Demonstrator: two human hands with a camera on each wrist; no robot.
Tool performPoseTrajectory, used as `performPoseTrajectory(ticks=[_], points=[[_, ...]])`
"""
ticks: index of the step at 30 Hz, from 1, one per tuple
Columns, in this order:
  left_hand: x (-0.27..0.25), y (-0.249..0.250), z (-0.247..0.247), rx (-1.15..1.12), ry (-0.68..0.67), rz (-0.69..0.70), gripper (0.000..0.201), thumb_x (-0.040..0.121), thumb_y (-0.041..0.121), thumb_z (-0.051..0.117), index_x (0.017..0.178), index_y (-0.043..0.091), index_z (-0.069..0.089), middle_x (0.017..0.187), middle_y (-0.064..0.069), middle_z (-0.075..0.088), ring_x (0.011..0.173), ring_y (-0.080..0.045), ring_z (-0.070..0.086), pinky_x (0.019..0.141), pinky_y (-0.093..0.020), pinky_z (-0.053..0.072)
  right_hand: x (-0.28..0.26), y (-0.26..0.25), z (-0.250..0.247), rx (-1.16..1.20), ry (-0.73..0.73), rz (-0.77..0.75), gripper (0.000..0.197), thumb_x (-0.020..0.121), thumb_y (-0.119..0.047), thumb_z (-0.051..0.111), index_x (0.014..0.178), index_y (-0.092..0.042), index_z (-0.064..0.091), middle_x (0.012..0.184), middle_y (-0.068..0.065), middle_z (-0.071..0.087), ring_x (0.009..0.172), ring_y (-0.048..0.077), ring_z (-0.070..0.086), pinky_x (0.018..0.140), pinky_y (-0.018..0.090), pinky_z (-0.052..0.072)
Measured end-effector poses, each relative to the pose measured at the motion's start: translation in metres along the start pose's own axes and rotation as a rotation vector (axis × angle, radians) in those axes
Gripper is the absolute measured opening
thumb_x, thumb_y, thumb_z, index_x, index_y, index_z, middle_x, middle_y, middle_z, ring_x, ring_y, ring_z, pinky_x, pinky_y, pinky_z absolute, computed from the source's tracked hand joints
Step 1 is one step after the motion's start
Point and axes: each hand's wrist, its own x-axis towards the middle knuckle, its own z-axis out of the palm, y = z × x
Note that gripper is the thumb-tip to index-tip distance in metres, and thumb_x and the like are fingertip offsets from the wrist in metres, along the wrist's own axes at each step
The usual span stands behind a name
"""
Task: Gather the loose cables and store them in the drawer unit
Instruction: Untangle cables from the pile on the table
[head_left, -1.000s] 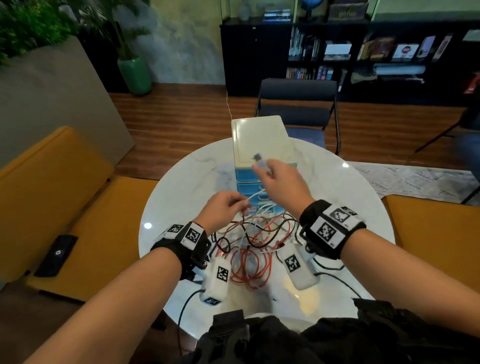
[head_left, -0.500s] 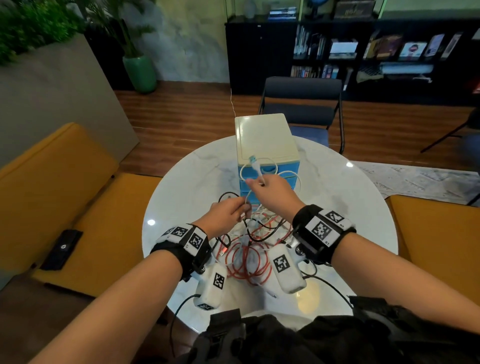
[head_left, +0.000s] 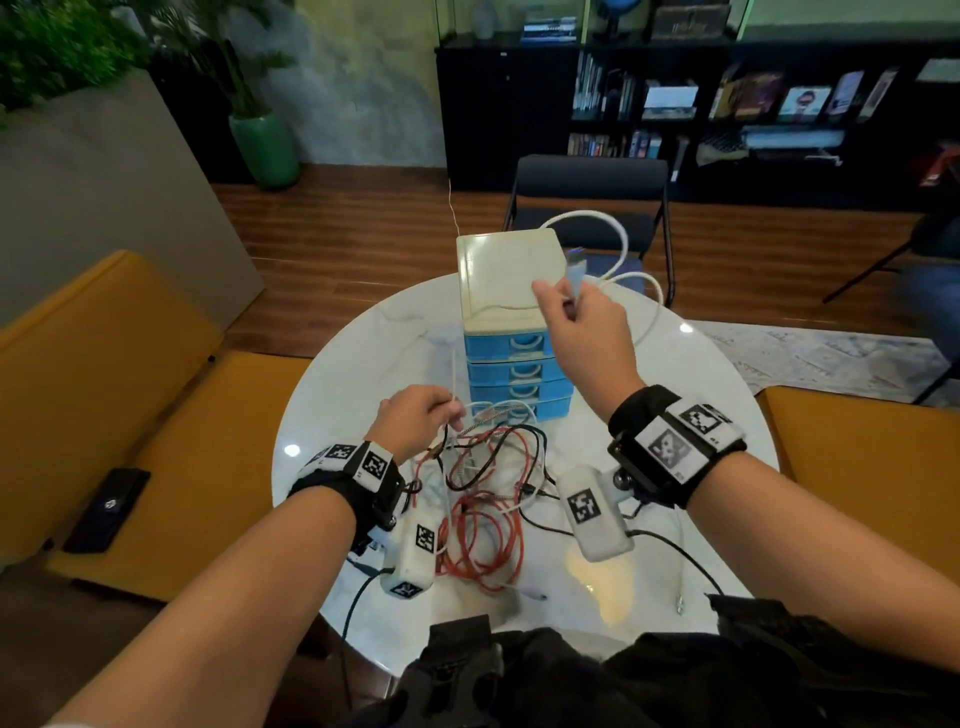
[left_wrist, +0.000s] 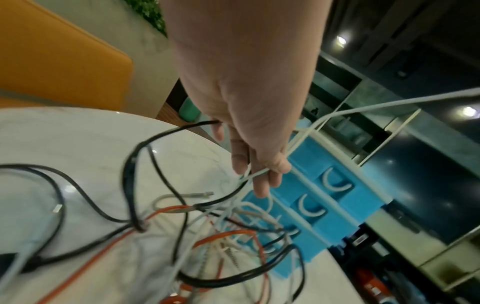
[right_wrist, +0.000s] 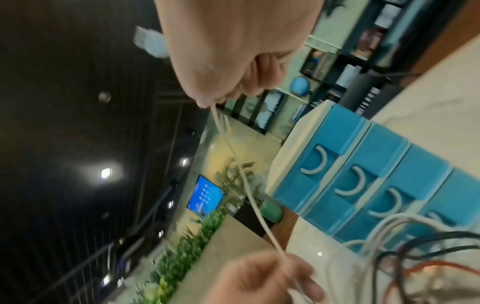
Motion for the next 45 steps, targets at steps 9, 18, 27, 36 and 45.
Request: performPoseTrajectory(ticks=[9, 18, 27, 36, 45], points=[[-0.009, 0.059, -0.014, -0.393, 0.030, 0.181, 0.023, 0.090, 0.011, 0.059, 0.072, 0.015, 0.073, 0.065, -0.002, 0.069, 0.048, 0.000, 0.047, 0.055, -0.019, 0.038, -0.025, 0.030, 0.039, 0.066, -0.393, 0.188, 0.032, 0.087, -0.048, 0.065, 0.094, -0.017, 0.069, 0.070, -0.003, 0.066, 0.065, 0.008, 0.061, 0.064, 0.028, 0.047], [-0.016, 0.026, 0.004, -0.135, -0.182, 0.065, 0.033, 0.098, 0.037, 0.044, 0.073, 0.027, 0.063, 0.063, 0.013, 0.063, 0.064, 0.000, 0.055, 0.084, -0.039, 0.044, -0.007, 0.018, 0.025, 0.208, -0.133, 0.236, 0.027, 0.096, -0.027, 0.054, 0.073, -0.015, 0.060, 0.062, -0.002, 0.055, 0.059, 0.012, 0.053, 0.059, 0.028, 0.043], [-0.021, -0.003, 0.007, -0.275, -0.088, -0.006, 0.026, 0.101, 0.011, 0.040, 0.104, 0.009, 0.065, 0.096, -0.004, 0.067, 0.074, -0.004, 0.059, 0.068, -0.016, 0.050, 0.030, 0.053, -0.017, -0.391, -0.018, 0.269, 0.029, 0.101, -0.033, 0.042, 0.090, -0.009, 0.052, 0.092, 0.015, 0.063, 0.091, 0.037, 0.059, 0.070, 0.036, 0.039], [-0.013, -0.008, 0.014, -0.069, -0.094, -0.052, 0.025, 0.097, 0.017, 0.046, 0.099, 0.015, 0.070, 0.101, -0.001, 0.067, 0.089, -0.015, 0.060, 0.080, -0.026, 0.046, 0.026, 0.078, -0.028, -0.522, -0.036, 0.428, 0.076, 0.091, -0.004, 0.049, 0.154, -0.019, 0.011, 0.114, 0.018, 0.062, 0.098, 0.036, 0.062, 0.073, 0.039, 0.047], [-0.021, -0.016, 0.024, 0.301, -0.263, -0.325, 0.049, 0.084, 0.040, 0.063, 0.118, 0.006, 0.053, 0.113, -0.013, 0.062, 0.103, -0.029, 0.058, 0.084, -0.035, 0.048, 0.001, 0.085, -0.005, -0.341, -0.425, 0.389, 0.033, 0.099, -0.027, 0.044, 0.093, -0.006, 0.069, 0.095, 0.012, 0.067, 0.085, 0.027, 0.060, 0.071, 0.031, 0.042]])
